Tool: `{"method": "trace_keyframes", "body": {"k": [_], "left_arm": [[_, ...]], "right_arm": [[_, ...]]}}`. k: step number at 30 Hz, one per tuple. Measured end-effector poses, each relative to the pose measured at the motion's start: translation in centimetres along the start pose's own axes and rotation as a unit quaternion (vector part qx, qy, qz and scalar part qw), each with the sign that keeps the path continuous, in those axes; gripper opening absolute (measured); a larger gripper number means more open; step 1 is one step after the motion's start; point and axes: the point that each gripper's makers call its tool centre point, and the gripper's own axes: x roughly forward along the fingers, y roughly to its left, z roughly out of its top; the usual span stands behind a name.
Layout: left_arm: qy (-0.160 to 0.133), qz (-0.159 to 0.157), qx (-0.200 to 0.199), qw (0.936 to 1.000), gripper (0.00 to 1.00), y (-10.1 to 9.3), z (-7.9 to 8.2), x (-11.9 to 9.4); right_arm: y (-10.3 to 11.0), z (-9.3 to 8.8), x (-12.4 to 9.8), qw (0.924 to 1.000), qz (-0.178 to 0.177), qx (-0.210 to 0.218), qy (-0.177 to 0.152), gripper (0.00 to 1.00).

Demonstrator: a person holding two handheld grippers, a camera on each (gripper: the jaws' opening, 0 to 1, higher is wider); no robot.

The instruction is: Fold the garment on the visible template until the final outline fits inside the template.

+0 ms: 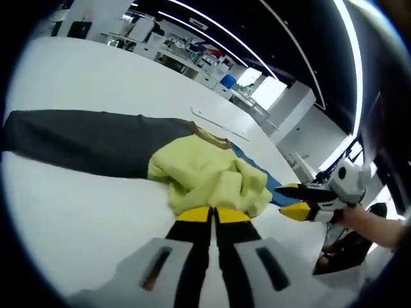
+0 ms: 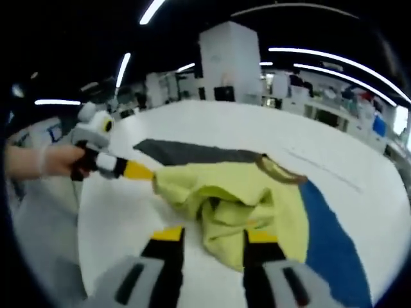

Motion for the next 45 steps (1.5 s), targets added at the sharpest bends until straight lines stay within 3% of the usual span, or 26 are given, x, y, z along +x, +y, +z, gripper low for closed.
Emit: {"method": "trace_keyframes", "body": {"k": [5, 6, 9, 11, 20, 27, 32, 38, 45], "left_arm": [[0.0, 0.001, -0.003, 1.0, 0.0, 0.2, 0.0, 0.1], [-0.001, 0.0, -0.004, 1.0, 0.0, 0.2, 0.1, 0.1], [-0.003, 0.001, -0.006, 1.0, 0.0, 0.2, 0.1, 0.1], [-0.004, 0.002, -0.006, 1.0, 0.0, 0.1, 0.1, 0.0], [-0.007, 0.003, -0.008, 0.9999, 0.0, 0.1, 0.1, -0.1], [-0.006, 0.003, -0.008, 1.0, 0.0, 0.7, 0.2, -0.1], [-0.004, 0.005, -0.009, 0.9999, 0.0, 0.8, -0.1, -0.1], [-0.002, 0.005, -0.01, 0.9999, 0.0, 0.7, -0.3, -0.3], [0.001, 0.006, -0.01, 0.9999, 0.0, 1.0, -0.5, -0.5]], "right_arm": [[-0.2, 0.6, 1.8, 0.9983, -0.019, -0.054, 0.013, 0.21], [-0.4, 0.5, 2.0, 0.9987, -0.024, -0.042, 0.018, 0.19], [-0.5, 0.2, 2.3, 0.9974, -0.029, 0.063, 0.018, 0.11], [-0.9, -0.1, 2.7, 0.9946, -0.034, 0.096, 0.019, 0.1], [-0.4, -1.3, 2.9, 0.9877, -0.037, 0.148, 0.034, 0.09], [-0.7, -1.7, 3.2, 0.9789, -0.037, 0.199, 0.027, 0.11], [-1.1, -1.4, 3.5, 0.9696, -0.035, 0.242, 0.015, 0.1], [-1.2, -1.1, 4.1, 0.9447, -0.028, 0.327, -0.008, 0.04], [-1.4, -1.4, 3.4, 0.9451, -0.029, 0.325, -0.009, 0.0]]}}
